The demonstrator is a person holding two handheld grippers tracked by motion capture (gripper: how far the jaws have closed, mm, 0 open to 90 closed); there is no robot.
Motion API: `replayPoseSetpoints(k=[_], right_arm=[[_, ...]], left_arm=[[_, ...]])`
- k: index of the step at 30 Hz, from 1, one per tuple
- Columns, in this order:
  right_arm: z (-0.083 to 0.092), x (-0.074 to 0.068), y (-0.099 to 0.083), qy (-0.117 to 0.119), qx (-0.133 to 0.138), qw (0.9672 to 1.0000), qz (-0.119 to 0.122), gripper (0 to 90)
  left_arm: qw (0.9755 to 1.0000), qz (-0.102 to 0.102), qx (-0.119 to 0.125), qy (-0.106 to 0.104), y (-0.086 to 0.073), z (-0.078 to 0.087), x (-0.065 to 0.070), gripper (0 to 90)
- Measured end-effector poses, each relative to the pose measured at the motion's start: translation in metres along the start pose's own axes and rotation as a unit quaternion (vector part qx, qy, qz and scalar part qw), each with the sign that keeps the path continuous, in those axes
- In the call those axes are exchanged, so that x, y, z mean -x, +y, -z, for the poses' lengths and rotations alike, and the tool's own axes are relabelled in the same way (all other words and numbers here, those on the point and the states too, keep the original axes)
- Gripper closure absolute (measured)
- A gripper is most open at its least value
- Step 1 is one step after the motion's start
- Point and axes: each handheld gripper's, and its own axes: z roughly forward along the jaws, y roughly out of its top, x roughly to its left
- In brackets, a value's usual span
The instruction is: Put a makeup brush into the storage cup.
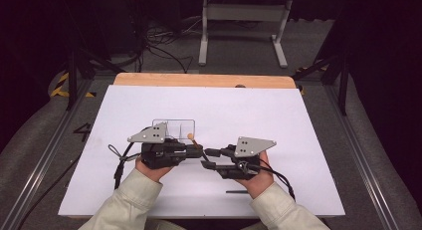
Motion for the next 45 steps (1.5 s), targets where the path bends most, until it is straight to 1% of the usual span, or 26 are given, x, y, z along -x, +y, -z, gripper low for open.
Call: replayPoseSetpoints(k=[1,4,5,7,9,10,11,13,15,16,18,19,20,23,26,27,28,29,30,32,34,35,38,43,44,45], right_arm=[[0.000,0.000,0.000,0.000,0.001,1.0000,0.000,54.1],[0.004,0.001,0.001,-0.005,0.002,1.0000,-0.002,44.4],[0.004,0.001,0.001,-0.005,0.002,1.0000,-0.002,44.4],[0.007,0.003,0.001,-0.009,0.007,0.9999,-0.003,37.8],[0.013,0.004,0.001,-0.013,0.010,0.9998,-0.009,34.0],[0.013,0.004,0.001,-0.013,0.010,0.9998,-0.009,34.0],[0.018,0.006,0.000,-0.018,0.011,0.9997,-0.014,32.8],[0.020,0.006,0.000,-0.021,0.011,0.9996,-0.015,32.5],[0.025,0.007,-0.001,-0.030,0.009,0.9994,-0.012,31.1],[0.025,0.007,-0.001,-0.030,0.009,0.9994,-0.012,31.1],[0.031,0.007,-0.002,-0.038,0.016,0.9991,-0.010,28.9],[0.031,0.007,-0.002,-0.038,0.016,0.9991,-0.010,28.9],[0.033,0.008,-0.002,-0.042,0.016,0.9990,-0.010,27.6],[0.039,0.010,-0.004,-0.057,0.012,0.9982,-0.011,22.4],[0.045,0.012,-0.006,-0.066,0.013,0.9976,-0.011,18.7],[0.049,0.014,-0.008,-0.074,0.012,0.9971,-0.013,16.7],[0.051,0.015,-0.009,-0.076,0.014,0.9969,-0.015,15.3],[0.051,0.015,-0.009,-0.076,0.014,0.9969,-0.015,15.3],[0.054,0.016,-0.010,-0.078,0.016,0.9966,-0.019,13.9],[0.060,0.019,-0.013,-0.089,0.016,0.9958,-0.018,12.0],[0.064,0.021,-0.015,-0.093,0.015,0.9954,-0.019,9.8],[0.068,0.023,-0.016,-0.097,0.016,0.9950,-0.019,8.3],[0.072,0.024,-0.018,-0.103,0.019,0.9943,-0.020,7.2],[0.082,0.028,-0.025,-0.121,0.021,0.9920,-0.030,5.5],[0.084,0.029,-0.026,-0.123,0.021,0.9917,-0.032,5.3],[0.086,0.030,-0.028,-0.126,0.020,0.9911,-0.036,5.0]], left_arm=[[1.0000,0.000,-0.002,0.002,0.001,0.001,0.000,82.4],[0.9999,-0.005,-0.005,0.012,0.004,0.005,0.002,82.4],[0.9999,-0.005,-0.005,0.012,0.004,0.005,0.002,82.4],[0.9995,-0.012,-0.012,0.026,0.007,0.009,0.002,82.4],[0.9988,-0.017,-0.020,0.043,0.011,0.012,0.003,82.4],[0.9988,-0.017,-0.020,0.043,0.011,0.012,0.003,82.4],[0.9984,-0.017,-0.021,0.050,0.012,0.014,0.002,82.4],[0.9977,-0.019,-0.026,0.060,0.014,0.017,0.001,82.4],[0.9967,-0.018,-0.028,0.074,0.018,0.022,0.001,82.4],[0.9967,-0.018,-0.028,0.074,0.018,0.022,0.001,82.4],[0.9957,-0.019,-0.033,0.084,0.021,0.026,0.001,82.4],[0.9952,-0.019,-0.035,0.089,0.022,0.027,0.001,82.4],[0.9946,-0.013,-0.037,0.096,0.024,0.029,0.000,82.4],[0.9925,-0.015,-0.043,0.113,0.027,0.034,-0.001,82.4],[0.9913,-0.013,-0.047,0.122,0.028,0.038,-0.002,82.4],[0.9910,-0.017,-0.048,0.124,0.029,0.039,-0.003,82.4],[0.9907,-0.016,-0.050,0.125,0.030,0.041,-0.003,82.4],[0.9905,-0.012,-0.049,0.128,0.030,0.042,-0.003,82.4],[0.9902,-0.016,-0.050,0.129,0.030,0.043,-0.004,82.4],[0.9894,-0.016,-0.050,0.135,0.030,0.046,-0.006,82.4],[0.9892,-0.009,-0.047,0.138,0.030,0.047,-0.007,82.4],[0.9885,-0.012,-0.048,0.143,0.030,0.049,-0.008,82.4],[0.9878,-0.009,-0.048,0.148,0.030,0.051,-0.009,82.4],[0.9855,-0.011,-0.050,0.162,0.030,0.054,-0.011,82.4],[0.9846,-0.012,-0.051,0.167,0.031,0.054,-0.012,82.4],[0.9844,-0.011,-0.050,0.168,0.031,0.055,-0.012,82.4]])
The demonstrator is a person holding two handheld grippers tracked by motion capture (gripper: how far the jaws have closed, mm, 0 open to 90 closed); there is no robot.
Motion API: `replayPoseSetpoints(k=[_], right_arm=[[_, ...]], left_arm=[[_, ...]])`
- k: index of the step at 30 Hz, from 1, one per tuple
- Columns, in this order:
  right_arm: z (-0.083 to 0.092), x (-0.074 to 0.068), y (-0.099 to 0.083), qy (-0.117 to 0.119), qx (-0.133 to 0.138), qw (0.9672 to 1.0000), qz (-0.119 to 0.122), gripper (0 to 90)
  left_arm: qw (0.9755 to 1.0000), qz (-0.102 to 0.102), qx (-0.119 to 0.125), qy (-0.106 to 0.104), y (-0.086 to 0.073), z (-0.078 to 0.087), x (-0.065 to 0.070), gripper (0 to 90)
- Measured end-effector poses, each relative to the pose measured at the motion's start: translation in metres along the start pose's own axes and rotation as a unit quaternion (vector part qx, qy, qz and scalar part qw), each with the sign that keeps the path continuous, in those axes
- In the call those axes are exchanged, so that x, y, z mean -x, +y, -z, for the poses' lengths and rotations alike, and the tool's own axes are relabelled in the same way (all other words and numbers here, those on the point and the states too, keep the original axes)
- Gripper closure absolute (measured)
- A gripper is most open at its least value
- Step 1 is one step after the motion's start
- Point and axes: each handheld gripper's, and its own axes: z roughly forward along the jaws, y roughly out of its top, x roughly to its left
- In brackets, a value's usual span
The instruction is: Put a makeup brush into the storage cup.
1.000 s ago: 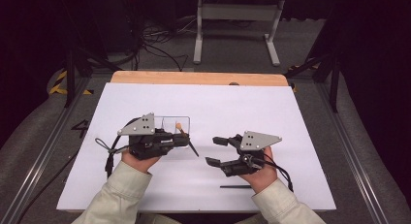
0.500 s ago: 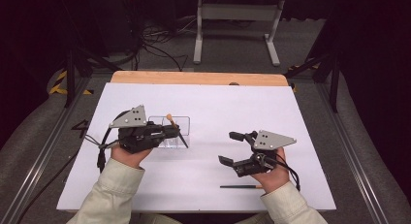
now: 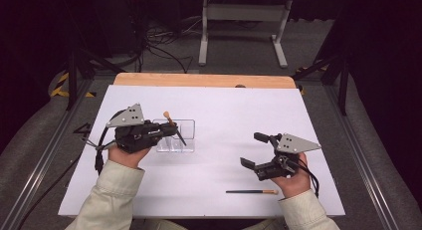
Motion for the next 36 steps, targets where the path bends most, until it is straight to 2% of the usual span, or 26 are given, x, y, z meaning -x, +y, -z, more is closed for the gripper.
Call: replayPoseSetpoints(k=[3,13,17,22,25,36], right_arm=[[0.003,0.003,-0.002,-0.008,-0.003,1.0000,0.000,4.6],[0.019,0.013,-0.007,-0.036,0.005,0.9993,-0.011,4.4],[0.022,0.014,-0.008,-0.039,0.009,0.9991,-0.012,4.4],[0.023,0.015,-0.008,-0.042,0.010,0.9990,-0.013,4.4],[0.023,0.015,-0.008,-0.043,0.012,0.9989,-0.014,4.4],[0.025,0.016,-0.008,-0.047,0.014,0.9987,-0.016,4.5]], left_arm=[[1.0000,0.003,0.002,0.006,0.000,0.001,-0.001,82.4],[0.9987,-0.001,-0.013,0.050,0.000,-0.002,-0.007,82.4],[0.9979,-0.002,-0.019,0.063,-0.001,-0.004,-0.010,82.4],[0.9964,0.006,-0.012,0.084,-0.001,-0.002,-0.014,82.4],[0.9960,0.008,-0.012,0.088,-0.001,-0.001,-0.014,82.4],[0.9901,-0.007,-0.032,0.137,0.001,-0.006,-0.012,82.4]])
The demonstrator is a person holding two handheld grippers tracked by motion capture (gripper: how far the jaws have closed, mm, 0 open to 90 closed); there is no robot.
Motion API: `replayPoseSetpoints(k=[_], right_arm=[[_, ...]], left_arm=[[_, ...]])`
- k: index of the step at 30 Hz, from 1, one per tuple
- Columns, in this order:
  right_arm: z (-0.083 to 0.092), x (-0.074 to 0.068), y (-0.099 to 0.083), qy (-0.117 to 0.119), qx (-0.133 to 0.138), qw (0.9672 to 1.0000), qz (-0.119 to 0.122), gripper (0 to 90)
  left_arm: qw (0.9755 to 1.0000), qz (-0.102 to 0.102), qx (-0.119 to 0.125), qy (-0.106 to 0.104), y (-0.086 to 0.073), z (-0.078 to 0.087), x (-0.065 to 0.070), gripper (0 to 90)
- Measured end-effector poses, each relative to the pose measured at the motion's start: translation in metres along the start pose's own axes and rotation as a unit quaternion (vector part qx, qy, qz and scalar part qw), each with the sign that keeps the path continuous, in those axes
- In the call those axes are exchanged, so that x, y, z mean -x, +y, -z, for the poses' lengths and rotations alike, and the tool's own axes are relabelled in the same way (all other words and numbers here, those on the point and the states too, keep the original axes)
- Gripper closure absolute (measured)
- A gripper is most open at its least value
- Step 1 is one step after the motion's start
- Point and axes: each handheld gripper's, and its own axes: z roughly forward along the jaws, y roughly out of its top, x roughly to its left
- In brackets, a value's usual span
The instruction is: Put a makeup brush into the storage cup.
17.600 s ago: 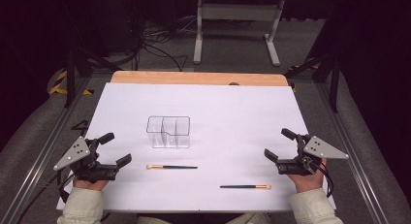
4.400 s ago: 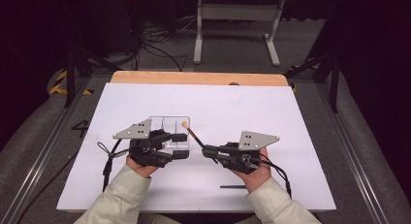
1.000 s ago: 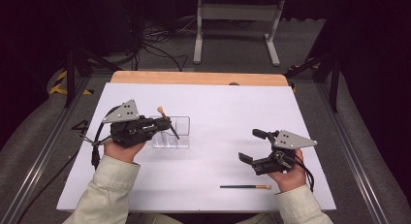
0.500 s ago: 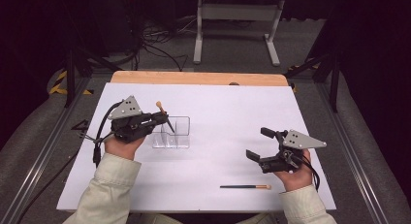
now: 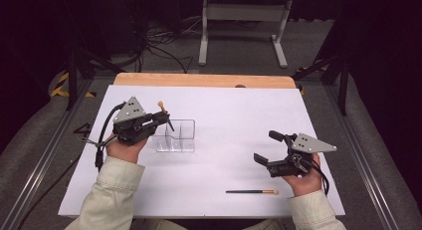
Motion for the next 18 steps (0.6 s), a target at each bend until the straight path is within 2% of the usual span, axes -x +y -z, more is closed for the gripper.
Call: replayPoseSetpoints(k=[4,10,15,18], right_arm=[[0.000,0.002,-0.001,-0.001,0.001,1.0000,-0.006,4.5],[0.001,0.003,-0.001,-0.006,0.000,0.9999,-0.011,4.6],[0.001,0.004,-0.002,-0.007,-0.003,0.9999,-0.015,4.6],[0.001,0.004,-0.003,-0.006,-0.002,0.9998,-0.016,4.6]], left_arm=[[0.9998,-0.012,-0.013,0.012,0.002,-0.004,0.003,82.4],[0.9992,-0.006,-0.039,0.006,0.002,-0.013,0.001,82.3],[0.9981,0.007,-0.061,-0.007,0.001,-0.021,-0.003,82.3],[0.9966,0.025,-0.078,-0.011,-0.001,-0.027,-0.006,82.3]])
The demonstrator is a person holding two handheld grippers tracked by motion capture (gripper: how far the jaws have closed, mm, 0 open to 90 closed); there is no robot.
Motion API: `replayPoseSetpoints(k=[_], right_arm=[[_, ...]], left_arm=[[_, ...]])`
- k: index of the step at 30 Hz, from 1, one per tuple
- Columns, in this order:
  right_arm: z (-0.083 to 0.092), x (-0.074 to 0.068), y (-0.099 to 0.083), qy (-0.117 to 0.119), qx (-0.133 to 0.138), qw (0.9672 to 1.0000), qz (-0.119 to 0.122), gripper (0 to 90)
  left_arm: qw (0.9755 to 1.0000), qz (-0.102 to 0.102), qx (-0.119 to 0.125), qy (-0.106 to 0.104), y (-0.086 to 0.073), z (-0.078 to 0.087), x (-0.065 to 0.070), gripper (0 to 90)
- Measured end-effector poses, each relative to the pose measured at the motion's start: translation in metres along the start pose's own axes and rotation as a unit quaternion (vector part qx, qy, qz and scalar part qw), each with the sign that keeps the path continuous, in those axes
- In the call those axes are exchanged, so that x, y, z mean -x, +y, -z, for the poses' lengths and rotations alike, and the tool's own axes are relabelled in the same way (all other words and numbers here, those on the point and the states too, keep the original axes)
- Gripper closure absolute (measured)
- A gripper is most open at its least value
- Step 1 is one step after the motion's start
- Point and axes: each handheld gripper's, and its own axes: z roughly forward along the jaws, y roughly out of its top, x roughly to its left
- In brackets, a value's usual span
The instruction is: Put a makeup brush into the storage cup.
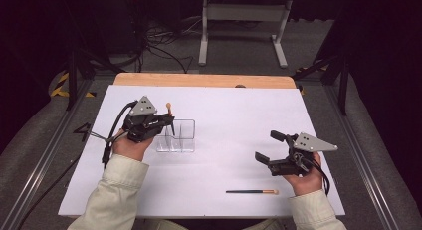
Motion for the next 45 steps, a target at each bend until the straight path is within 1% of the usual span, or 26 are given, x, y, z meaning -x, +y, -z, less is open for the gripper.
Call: replayPoseSetpoints(k=[3,5,6,7,11,12,15,20,23,25,36,37,38,39,40,43,44,45], right_arm=[[-0.001,0.000,-0.001,0.000,-0.002,1.0000,0.000,4.6],[-0.001,0.000,-0.001,0.001,-0.002,1.0000,-0.001,4.6],[-0.001,0.000,-0.001,0.001,-0.002,1.0000,-0.001,4.6],[-0.001,0.000,-0.001,0.000,-0.002,1.0000,-0.001,4.6],[-0.001,0.000,-0.001,0.000,-0.002,1.0000,-0.002,4.6],[-0.001,0.000,-0.001,0.001,-0.002,1.0000,-0.002,4.6],[-0.002,-0.001,-0.002,0.003,-0.005,1.0000,-0.002,4.6],[-0.003,-0.001,-0.002,0.004,-0.006,1.0000,-0.002,4.6],[-0.003,-0.001,-0.002,0.004,-0.006,1.0000,-0.004,4.6],[-0.003,-0.001,-0.002,0.004,-0.005,1.0000,-0.004,4.6],[-0.004,-0.002,-0.003,0.005,-0.006,1.0000,-0.006,4.6],[-0.004,-0.001,-0.003,0.006,-0.005,1.0000,-0.005,4.6],[-0.003,-0.001,-0.003,0.005,-0.003,1.0000,-0.006,4.6],[-0.003,-0.001,-0.003,0.005,-0.003,1.0000,-0.006,4.6],[-0.003,-0.001,-0.003,0.005,-0.003,1.0000,-0.006,4.6],[-0.002,-0.001,-0.002,0.004,-0.003,1.0000,-0.006,4.6],[-0.002,-0.001,-0.002,0.005,-0.001,1.0000,-0.006,4.6],[-0.002,-0.001,-0.002,0.005,-0.001,1.0000,-0.007,4.6]], left_arm=[[0.9998,0.009,-0.014,-0.004,-0.001,-0.006,-0.004,82.3],[0.9998,0.011,-0.019,-0.004,-0.002,-0.010,-0.005,82.3],[0.9996,0.014,-0.021,-0.008,-0.003,-0.011,-0.006,82.3],[0.9996,0.014,-0.023,-0.006,-0.003,-0.012,-0.006,82.3],[0.9993,0.019,-0.032,-0.010,-0.004,-0.015,-0.008,82.3],[0.9990,0.024,-0.034,-0.014,-0.005,-0.015,-0.009,82.3],[0.9987,0.029,-0.040,-0.017,-0.005,-0.016,-0.011,82.3],[0.9971,0.036,-0.060,-0.029,-0.006,-0.021,-0.012,82.3],[0.9968,0.038,-0.063,-0.031,-0.007,-0.023,-0.012,82.3],[0.9960,0.042,-0.070,-0.037,-0.007,-0.024,-0.013,82.3],[0.9943,0.051,-0.082,-0.046,-0.010,-0.029,-0.016,82.1],[0.9944,0.050,-0.081,-0.045,-0.010,-0.029,-0.016,82.0],[0.9951,0.048,-0.074,-0.044,-0.010,-0.028,-0.016,81.4],[0.9951,0.048,-0.074,-0.044,-0.010,-0.028,-0.016,80.7],[0.9957,0.047,-0.066,-0.045,-0.010,-0.026,-0.016,80.7],[0.9965,0.051,-0.042,-0.052,-0.009,-0.020,-0.016,60.9],[0.9964,0.056,-0.034,-0.054,-0.008,-0.017,-0.016,54.8],[0.9963,0.059,-0.029,-0.055,-0.008,-0.015,-0.017,42.5]])
